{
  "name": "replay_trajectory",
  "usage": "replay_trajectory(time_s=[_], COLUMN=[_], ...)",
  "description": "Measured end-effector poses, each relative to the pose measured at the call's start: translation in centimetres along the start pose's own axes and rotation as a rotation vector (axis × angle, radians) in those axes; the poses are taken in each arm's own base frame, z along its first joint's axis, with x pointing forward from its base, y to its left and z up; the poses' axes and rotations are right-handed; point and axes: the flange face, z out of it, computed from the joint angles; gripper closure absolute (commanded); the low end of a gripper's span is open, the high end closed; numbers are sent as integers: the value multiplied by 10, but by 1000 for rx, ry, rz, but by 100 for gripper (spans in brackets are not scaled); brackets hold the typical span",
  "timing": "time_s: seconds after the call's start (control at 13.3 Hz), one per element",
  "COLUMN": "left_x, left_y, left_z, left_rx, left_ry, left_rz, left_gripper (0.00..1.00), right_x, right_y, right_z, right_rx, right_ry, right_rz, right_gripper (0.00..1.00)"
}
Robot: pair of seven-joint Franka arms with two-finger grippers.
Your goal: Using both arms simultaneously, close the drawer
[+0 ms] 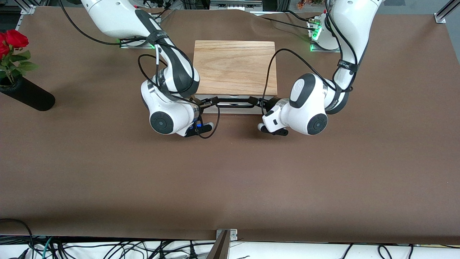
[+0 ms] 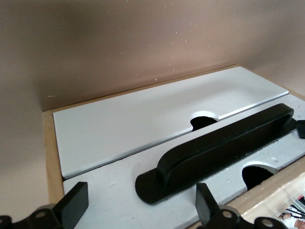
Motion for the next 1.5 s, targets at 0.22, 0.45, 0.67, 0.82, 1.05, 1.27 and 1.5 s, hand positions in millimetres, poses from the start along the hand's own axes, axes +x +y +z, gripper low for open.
replay_trajectory(time_s=[0.22, 0.45, 0.67, 0.82, 1.05, 1.27, 1.5], left_x=[1, 13, -3, -41, -108, -174, -224], left_y=[-1, -10, -47, -78, -102, -92, -105], left_z=[-13, -48, -150, -222, -278, -311, -350], left_rx=[-8, -28, -92, -115, 17, 218, 357], left_ry=[45, 215, 422, 524, 562, 551, 547], left_rz=[0, -15, -61, -89, -87, -57, -103], left_gripper=[0, 0, 0, 0, 0, 0, 0], right_x=[8, 16, 22, 23, 15, -3, -59], right_y=[5, 25, 70, 99, 138, 194, 244], right_z=[-38, -75, -112, -142, -191, -234, -301], right_rx=[27, 53, -26, -73, -123, -147, -153], right_ry=[91, 180, 257, 312, 379, 421, 479], right_rz=[-2, 15, -50, -90, -54, 34, 111], right_gripper=[0, 0, 0, 0, 0, 0, 0])
